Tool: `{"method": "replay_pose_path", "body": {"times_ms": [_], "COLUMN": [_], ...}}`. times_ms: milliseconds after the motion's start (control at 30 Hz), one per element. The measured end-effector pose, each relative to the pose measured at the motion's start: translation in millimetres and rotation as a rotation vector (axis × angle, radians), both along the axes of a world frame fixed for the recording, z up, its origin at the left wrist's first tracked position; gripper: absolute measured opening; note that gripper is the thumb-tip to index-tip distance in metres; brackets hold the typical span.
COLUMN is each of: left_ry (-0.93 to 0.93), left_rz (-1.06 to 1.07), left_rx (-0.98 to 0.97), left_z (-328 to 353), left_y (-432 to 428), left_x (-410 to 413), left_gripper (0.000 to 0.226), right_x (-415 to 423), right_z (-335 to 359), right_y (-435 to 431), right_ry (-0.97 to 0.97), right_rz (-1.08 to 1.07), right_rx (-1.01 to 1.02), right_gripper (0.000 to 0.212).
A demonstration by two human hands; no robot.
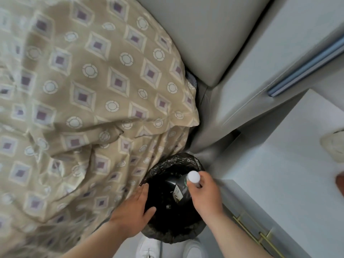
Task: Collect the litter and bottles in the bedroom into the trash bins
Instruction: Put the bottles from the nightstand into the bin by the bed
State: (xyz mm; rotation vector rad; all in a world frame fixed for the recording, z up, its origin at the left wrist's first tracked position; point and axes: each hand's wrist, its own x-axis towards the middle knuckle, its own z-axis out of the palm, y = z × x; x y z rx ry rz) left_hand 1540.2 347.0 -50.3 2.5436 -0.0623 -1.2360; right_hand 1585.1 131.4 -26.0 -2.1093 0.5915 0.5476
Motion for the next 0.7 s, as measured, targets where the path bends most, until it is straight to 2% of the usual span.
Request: {"method": "replay_pose_path", "body": {"times_ms": [67,200,367,500,633,700], "left_ry": [0.051,0.052,0.1,0.052,-0.021,-0.083], "left_rz": [-0.038,0.065,0.167,0.221,0.365,0.366], "left_rx": [0.0,-0.014,-0.1,-0.185,-0.324,-0.362], "left_z": [5.4,6.3,6.4,35.4,104.1,144.5], "left_y": [2.1,3.2,4.3,-9.2,-42.2,-66.2], "left_x": [1.5,10.0,9.5,13.5,25.4,32.6], "left_gripper": [0.103,0.072,0.07,0.071,0.092,0.076], "right_x": [10.5,26.9,36.4,25.7,7.0,1.0], "right_z": [-17.0,-31.0,-18.4,28.1,105.9,149.5], "right_y": [5.4,10.6,16.5,11.6,-5.1,-19.9], "right_ry": [0.029,0.086,0.165,0.144,0.097,0.069], "right_rz": [0.027,0.013,-0.008,0.017,-0.019,-0.075], "right_rx": [-0.037,-0.04,-0.008,0.014,0.11,0.154], "right_gripper": [0.027,0.019,0.031,0.053,0.051,0.047]}}
